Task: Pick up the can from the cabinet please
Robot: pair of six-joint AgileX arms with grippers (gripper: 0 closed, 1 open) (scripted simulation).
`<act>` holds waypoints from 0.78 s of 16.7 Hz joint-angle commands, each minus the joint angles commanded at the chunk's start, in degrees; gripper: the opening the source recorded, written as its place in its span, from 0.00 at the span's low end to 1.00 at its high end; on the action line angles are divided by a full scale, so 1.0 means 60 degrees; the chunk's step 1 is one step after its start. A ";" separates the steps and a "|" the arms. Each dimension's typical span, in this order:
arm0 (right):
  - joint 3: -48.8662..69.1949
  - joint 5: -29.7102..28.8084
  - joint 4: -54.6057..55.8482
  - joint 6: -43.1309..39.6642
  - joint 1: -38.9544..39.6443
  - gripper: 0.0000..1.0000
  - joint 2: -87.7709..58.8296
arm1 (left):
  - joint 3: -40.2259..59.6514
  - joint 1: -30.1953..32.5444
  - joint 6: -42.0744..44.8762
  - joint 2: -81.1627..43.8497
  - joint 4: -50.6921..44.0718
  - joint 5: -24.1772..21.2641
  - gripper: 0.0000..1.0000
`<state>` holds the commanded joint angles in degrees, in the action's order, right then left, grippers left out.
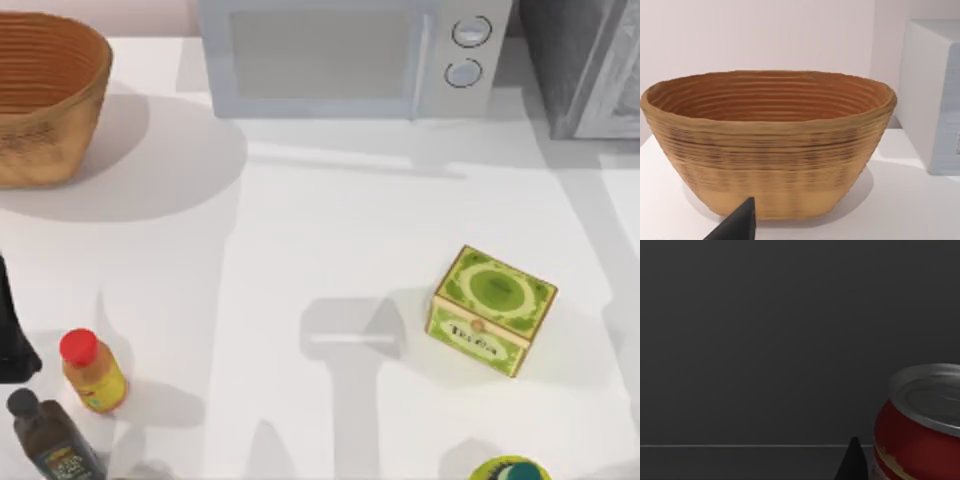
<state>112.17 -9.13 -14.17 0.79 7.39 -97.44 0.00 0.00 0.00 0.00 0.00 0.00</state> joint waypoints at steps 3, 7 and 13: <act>-0.0124 -0.0071 -0.0344 -0.0007 0.0197 0.00 0.0382 | 0.0000 0.0000 0.0000 0.0000 0.0000 0.0000 1.00; -0.0462 -0.0581 -0.1758 -0.0013 0.0805 0.00 0.2271 | 0.0000 0.0000 0.0000 0.0000 0.0000 0.0000 1.00; -0.0836 -0.1348 -0.3494 -0.0019 0.1417 0.00 0.4313 | 0.0000 0.0000 0.0000 0.0000 0.0000 0.0000 1.00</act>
<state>107.16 -17.22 -35.14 0.67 15.89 -71.56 0.00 0.00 0.00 0.00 0.00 0.00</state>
